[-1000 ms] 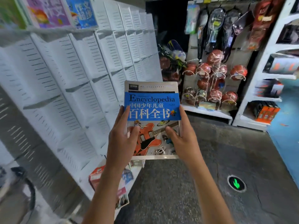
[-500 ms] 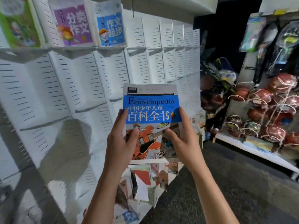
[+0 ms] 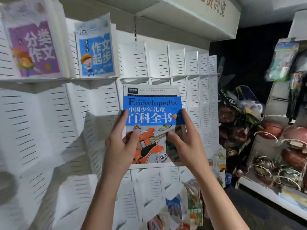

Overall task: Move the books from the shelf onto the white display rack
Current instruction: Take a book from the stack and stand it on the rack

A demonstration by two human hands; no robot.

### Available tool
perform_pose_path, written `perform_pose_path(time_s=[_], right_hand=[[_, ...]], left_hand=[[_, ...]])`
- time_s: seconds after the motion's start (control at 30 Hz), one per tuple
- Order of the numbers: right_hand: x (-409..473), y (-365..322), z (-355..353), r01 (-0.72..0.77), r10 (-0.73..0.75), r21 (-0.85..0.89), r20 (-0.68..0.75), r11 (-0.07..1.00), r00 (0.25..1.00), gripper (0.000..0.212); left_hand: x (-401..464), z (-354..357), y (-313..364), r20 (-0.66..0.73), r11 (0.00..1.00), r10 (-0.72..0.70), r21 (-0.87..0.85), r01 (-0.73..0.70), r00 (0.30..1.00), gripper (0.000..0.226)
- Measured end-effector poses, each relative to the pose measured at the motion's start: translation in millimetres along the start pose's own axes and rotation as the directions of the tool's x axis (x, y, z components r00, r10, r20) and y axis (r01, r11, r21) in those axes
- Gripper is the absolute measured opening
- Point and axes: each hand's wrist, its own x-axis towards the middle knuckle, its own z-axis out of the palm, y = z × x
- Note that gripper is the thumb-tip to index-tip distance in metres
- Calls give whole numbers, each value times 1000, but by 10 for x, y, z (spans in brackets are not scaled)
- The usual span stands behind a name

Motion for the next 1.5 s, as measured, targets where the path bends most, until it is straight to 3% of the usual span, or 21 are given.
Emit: perform_pose_path(time_s=[0.17, 0.33, 0.5, 0.7, 0.8, 0.87, 0.97, 1.17, 1.33, 1.5], right_hand=[[684, 372, -97, -7, -2, 158, 54, 987, 999, 73], [1348, 878, -171, -111, 49, 356, 178, 928, 983, 73], [2025, 1181, -267, -93, -27, 461, 247, 882, 969, 74], [2771, 1359, -215, -65, -86, 522, 260, 850, 962, 75], [3109, 1398, -95, -8, -143, 549, 231, 836, 962, 75], [3354, 1387, 1, 24, -173, 589, 197, 808, 965, 76], [3661, 1294, 136, 100, -229, 586, 149, 804, 962, 77], [4229, 1132, 455, 213, -242, 537, -18, 816, 970, 75], [4545, 1171, 717, 265, -278, 495, -49, 828, 959, 73], [4533, 1290, 859, 355, -380, 379, -9, 855, 925, 79]], left_hand=[[546, 479, -169, -81, 998, 11, 62, -6, 997, 58], [989, 926, -298, -169, 988, 47, 154, -20, 985, 58], [1380, 1326, -298, -280, 981, 93, 191, -39, 955, 55], [1975, 1542, -225, -346, 863, 134, 501, 62, 928, 57], [2280, 1543, -181, -313, 789, 216, 613, 23, 925, 63], [2483, 1517, -158, -315, 800, 250, 600, -12, 915, 62], [2771, 1482, -135, -274, 845, 169, 535, 4, 947, 58], [3259, 1534, -216, -233, 749, 209, 663, -2, 950, 49], [3536, 1572, -363, -107, 705, 277, 698, -126, 955, 45], [3658, 1547, -534, -225, 854, 45, 514, 79, 973, 50]])
